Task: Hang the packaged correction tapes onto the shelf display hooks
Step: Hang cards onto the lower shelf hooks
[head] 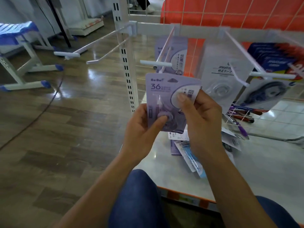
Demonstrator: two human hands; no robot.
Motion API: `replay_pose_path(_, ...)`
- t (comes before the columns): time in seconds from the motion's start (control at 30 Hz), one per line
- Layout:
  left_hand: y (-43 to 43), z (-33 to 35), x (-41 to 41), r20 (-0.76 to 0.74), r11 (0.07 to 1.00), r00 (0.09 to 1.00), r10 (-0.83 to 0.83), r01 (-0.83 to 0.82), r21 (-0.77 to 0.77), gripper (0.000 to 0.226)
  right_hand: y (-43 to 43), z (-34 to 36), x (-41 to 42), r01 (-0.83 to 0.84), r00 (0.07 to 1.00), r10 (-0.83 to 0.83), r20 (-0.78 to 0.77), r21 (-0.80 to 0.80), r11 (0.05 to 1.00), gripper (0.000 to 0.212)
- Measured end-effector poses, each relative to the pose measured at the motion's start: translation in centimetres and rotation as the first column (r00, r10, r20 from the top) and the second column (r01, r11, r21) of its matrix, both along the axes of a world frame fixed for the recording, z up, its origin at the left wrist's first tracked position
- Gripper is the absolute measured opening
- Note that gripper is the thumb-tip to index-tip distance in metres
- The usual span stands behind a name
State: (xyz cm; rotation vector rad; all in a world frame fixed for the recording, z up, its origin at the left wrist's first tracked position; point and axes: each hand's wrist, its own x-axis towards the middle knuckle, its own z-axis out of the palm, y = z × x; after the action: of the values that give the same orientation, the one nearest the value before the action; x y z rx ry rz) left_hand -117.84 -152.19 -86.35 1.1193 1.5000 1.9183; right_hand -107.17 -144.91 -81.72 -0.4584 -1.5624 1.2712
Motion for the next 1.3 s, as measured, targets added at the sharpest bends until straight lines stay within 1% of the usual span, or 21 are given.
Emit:
replay_pose_path(0.03, -0.1, 0.4, 0.0, -0.017, 1.000, 1.000, 0.007, -0.007, 0.013, 0.031, -0.1, 0.4, -0.1, 0.008, 1.000, -0.008, -0.003, -0.002, 1.000, 0.019)
replay_pose_path(0.1, -0.2, 1.0, -0.1, -0.023, 1.000, 1.000, 0.016, -0.016, 0.020, 0.032, -0.1, 0.8, -0.3, 0.039, 0.999, -0.039, 0.016, 0.007, 0.999, 0.008)
replay_pose_path(0.13, -0.2, 1.2, -0.1, -0.010, 1.000, 1.000, 0.016, -0.016, 0.020, 0.032, -0.1, 0.9, -0.6, 0.064, 0.997, -0.065, 0.037, 0.016, 0.998, 0.009)
replay_pose_path(0.17, -0.2, 1.3, -0.1, 0.005, 1.000, 1.000, 0.013, -0.013, 0.018, 0.032, 0.0, 0.9, -0.8, 0.085, 0.995, -0.086, 0.058, 0.020, 0.996, 0.015)
replay_pose_path(0.27, -0.2, 1.2, -0.1, 0.045, 1.000, 0.999, 0.004, -0.005, 0.011, 0.025, 0.0, 1.0, -1.3, 0.118, 0.988, -0.119, 0.100, 0.018, 0.993, 0.023)
replay_pose_path(0.37, -0.3, 1.1, -0.1, 0.054, 1.000, 0.999, 0.001, -0.002, 0.017, 0.025, 0.1, 1.0, -1.5, 0.129, 0.983, -0.132, 0.131, 0.032, 0.991, 0.021)
replay_pose_path(0.47, -0.4, 0.9, -0.1, 0.072, 1.000, 0.997, 0.008, -0.009, 0.017, 0.020, 0.2, 0.8, -1.6, 0.132, 0.977, -0.135, 0.163, 0.032, 0.991, 0.017)
replay_pose_path(0.6, -0.2, 0.6, -0.5, 0.048, 0.998, 0.997, 0.052, -0.050, -0.046, 0.027, 0.5, 0.6, -2.2, 0.138, 0.968, -0.136, 0.210, 0.003, 0.990, 0.022)
replay_pose_path(0.67, 0.3, 0.6, -1.0, 0.008, 0.994, 0.997, 0.074, -0.073, -0.083, 0.035, 1.1, 0.4, -2.8, 0.159, 0.961, -0.153, 0.232, -0.004, 0.987, 0.019)
replay_pose_path(0.7, 0.7, 0.6, -1.3, -0.020, 0.991, 0.996, 0.084, -0.086, -0.101, 0.036, 1.6, 0.3, -3.1, 0.168, 0.956, -0.161, 0.245, -0.007, 0.986, 0.019)
replay_pose_path(0.83, 3.5, 0.7, -3.4, -0.122, 0.977, 0.985, 0.125, -0.144, -0.156, 0.016, 4.2, 0.0, -5.1, 0.233, 0.921, -0.226, 0.317, 0.014, 0.972, 0.028)
replay_pose_path(0.93, 6.4, 1.0, -5.3, -0.221, 0.958, 0.964, 0.148, -0.195, -0.210, 0.009, 7.0, -0.3, -7.4, 0.295, 0.907, -0.290, 0.307, 0.030, 0.955, 0.023)
replay_pose_path(0.97, 7.4, 1.0, -5.9, -0.254, 0.949, 0.956, 0.150, -0.211, -0.233, 0.009, 8.1, -0.3, -8.2, 0.322, 0.898, -0.319, 0.304, 0.041, 0.946, 0.028)
replay_pose_path(1.0, 8.3, 1.1, -6.4, -0.288, 0.938, 0.945, 0.154, -0.232, -0.258, 0.012, 8.9, -0.2, -8.8, 0.350, 0.882, -0.350, 0.316, 0.060, 0.935, 0.034)
replay_pose_path(1.07, 10.1, 1.2, -7.3, -0.332, 0.923, 0.930, 0.158, -0.259, -0.285, 0.025, 10.3, 0.1, -9.6, 0.389, 0.837, -0.401, 0.372, 0.110, 0.915, 0.042)
replay_pose_path(1.13, 11.2, 1.6, -7.6, -0.359, 0.910, 0.920, 0.157, -0.276, -0.310, 0.033, 11.2, 0.4, -10.0, 0.411, 0.793, -0.430, 0.432, 0.143, 0.900, 0.044)
replay_pose_path(1.2, 12.0, 1.7, -7.7, -0.386, 0.898, 0.913, 0.136, -0.278, -0.341, 0.034, 11.9, 0.5, -10.2, 0.421, 0.784, -0.432, 0.446, 0.130, 0.898, 0.043)
replay_pose_path(1.3, 12.2, 1.3, -7.2, -0.405, 0.884, 0.905, 0.131, -0.292, -0.365, 0.034, 12.3, -0.5, -10.2, 0.423, 0.801, -0.419, 0.427, 0.090, 0.902, 0.040)
